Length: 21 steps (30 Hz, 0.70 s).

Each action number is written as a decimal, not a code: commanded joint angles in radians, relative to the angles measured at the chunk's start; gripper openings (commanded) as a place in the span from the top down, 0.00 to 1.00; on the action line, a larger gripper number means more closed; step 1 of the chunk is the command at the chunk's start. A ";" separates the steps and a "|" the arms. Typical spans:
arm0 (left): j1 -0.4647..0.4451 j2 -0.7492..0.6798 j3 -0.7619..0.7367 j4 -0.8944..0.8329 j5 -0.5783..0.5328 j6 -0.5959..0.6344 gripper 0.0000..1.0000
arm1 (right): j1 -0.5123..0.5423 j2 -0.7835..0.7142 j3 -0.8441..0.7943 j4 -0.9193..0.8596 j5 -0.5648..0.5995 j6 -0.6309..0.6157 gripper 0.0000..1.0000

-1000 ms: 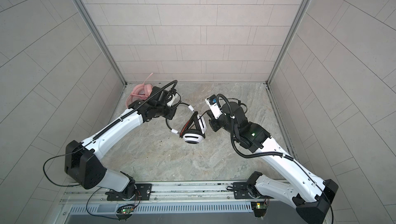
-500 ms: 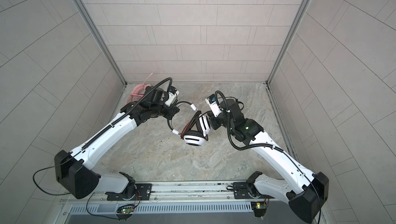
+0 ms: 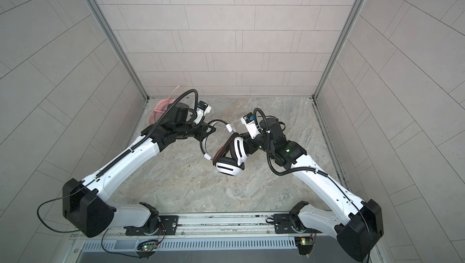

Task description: Wrap the headphones

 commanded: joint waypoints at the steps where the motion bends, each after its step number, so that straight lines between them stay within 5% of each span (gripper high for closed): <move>1: -0.005 -0.036 0.002 0.211 0.162 -0.134 1.00 | -0.011 0.025 -0.043 0.015 -0.073 0.053 0.99; 6: -0.003 -0.019 -0.004 0.169 -0.041 -0.166 1.00 | -0.036 0.002 -0.095 0.077 -0.108 0.102 0.87; 11: -0.003 -0.001 -0.081 0.314 -0.044 -0.264 1.00 | -0.075 -0.020 -0.161 0.169 -0.145 0.155 0.69; 16: -0.003 0.038 -0.081 0.192 -0.267 -0.244 1.00 | -0.087 -0.049 -0.193 0.136 -0.023 0.123 0.60; 21: -0.002 0.072 -0.100 0.201 -0.300 -0.259 1.00 | -0.101 -0.072 -0.203 0.070 0.038 0.079 0.56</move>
